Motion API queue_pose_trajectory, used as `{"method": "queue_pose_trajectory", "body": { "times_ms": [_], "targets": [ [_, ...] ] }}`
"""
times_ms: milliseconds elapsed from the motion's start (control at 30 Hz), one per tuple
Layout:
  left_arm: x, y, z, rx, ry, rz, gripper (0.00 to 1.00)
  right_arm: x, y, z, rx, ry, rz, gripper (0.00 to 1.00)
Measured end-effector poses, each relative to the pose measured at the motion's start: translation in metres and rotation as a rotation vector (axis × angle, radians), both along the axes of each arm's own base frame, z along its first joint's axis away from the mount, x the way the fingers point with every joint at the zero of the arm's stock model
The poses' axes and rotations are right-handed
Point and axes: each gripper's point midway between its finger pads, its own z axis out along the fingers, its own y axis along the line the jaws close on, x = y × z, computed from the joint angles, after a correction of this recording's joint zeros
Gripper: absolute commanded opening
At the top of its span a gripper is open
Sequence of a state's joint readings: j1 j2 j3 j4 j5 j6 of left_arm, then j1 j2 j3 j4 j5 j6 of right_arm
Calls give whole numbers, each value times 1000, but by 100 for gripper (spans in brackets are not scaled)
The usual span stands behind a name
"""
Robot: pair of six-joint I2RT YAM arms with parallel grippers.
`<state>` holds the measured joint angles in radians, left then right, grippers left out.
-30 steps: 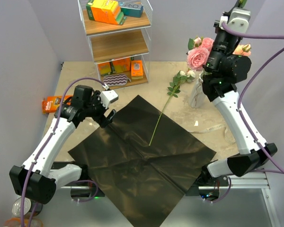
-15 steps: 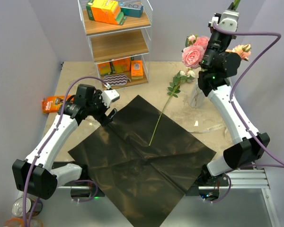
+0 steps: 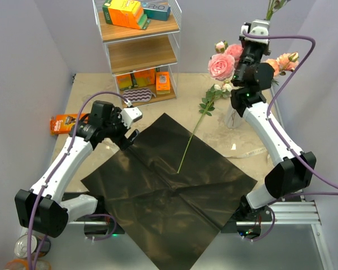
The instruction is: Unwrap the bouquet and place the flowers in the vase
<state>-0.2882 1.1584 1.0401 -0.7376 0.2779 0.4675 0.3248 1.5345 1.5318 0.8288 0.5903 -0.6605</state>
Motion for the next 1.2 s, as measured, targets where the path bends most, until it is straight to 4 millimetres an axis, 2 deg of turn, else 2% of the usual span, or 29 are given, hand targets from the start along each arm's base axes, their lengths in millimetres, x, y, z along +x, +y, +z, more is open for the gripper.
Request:
{"method": "queue_pose_trajectory", "body": {
  "times_ms": [133, 267, 467, 667, 800, 1000, 1200],
  "targets": [
    [-1, 1, -3, 6, 3, 3, 94, 7, 0, -20, 9, 45, -6, 0],
    [-2, 3, -2, 8, -5, 6, 94, 10, 0, -26, 6, 62, -8, 0],
    [-3, 5, -2, 17, -13, 8, 94, 2, -1, -5, 30, 16, 5, 0],
    [-3, 5, -2, 17, -13, 8, 93, -25, -10, 34, 59, -97, 3, 0],
    [-3, 5, -2, 16, -13, 7, 94, -39, -17, 48, 63, -164, -23, 0],
    [-3, 4, -2, 14, -11, 4, 94, -47, -21, 51, 54, -227, -66, 0],
    [-3, 5, -3, 24, -12, -5, 93, -27, -15, 34, 33, -200, -81, 0]
  ]
}}
